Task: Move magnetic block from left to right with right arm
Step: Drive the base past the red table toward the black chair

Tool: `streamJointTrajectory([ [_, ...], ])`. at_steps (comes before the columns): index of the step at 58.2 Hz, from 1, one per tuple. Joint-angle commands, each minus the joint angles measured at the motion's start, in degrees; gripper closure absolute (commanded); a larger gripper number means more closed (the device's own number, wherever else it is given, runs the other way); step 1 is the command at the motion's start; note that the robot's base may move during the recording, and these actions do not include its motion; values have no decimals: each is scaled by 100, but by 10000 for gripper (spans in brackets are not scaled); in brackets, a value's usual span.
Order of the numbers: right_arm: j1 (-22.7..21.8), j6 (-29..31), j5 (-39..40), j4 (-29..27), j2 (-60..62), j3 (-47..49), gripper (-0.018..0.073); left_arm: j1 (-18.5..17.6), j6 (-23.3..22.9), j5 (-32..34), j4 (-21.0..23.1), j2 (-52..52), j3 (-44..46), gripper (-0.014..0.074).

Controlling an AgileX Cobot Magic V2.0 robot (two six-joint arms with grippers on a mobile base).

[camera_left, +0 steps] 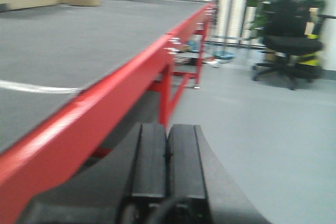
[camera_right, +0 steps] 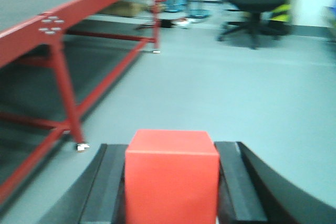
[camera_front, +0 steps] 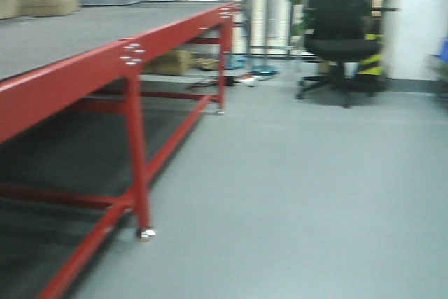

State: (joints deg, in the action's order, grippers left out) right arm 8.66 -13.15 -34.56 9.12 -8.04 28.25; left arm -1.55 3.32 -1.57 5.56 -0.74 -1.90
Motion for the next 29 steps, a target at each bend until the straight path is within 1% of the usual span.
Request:
streamJointTrajectory([
  [1,-33,42,531,98,-72,177,335,-2,-34,483,27,-77,-48,722],
  [29,-33,42,531,98,-72,177,335,-2,-34,483,27,-77,-48,722],
])
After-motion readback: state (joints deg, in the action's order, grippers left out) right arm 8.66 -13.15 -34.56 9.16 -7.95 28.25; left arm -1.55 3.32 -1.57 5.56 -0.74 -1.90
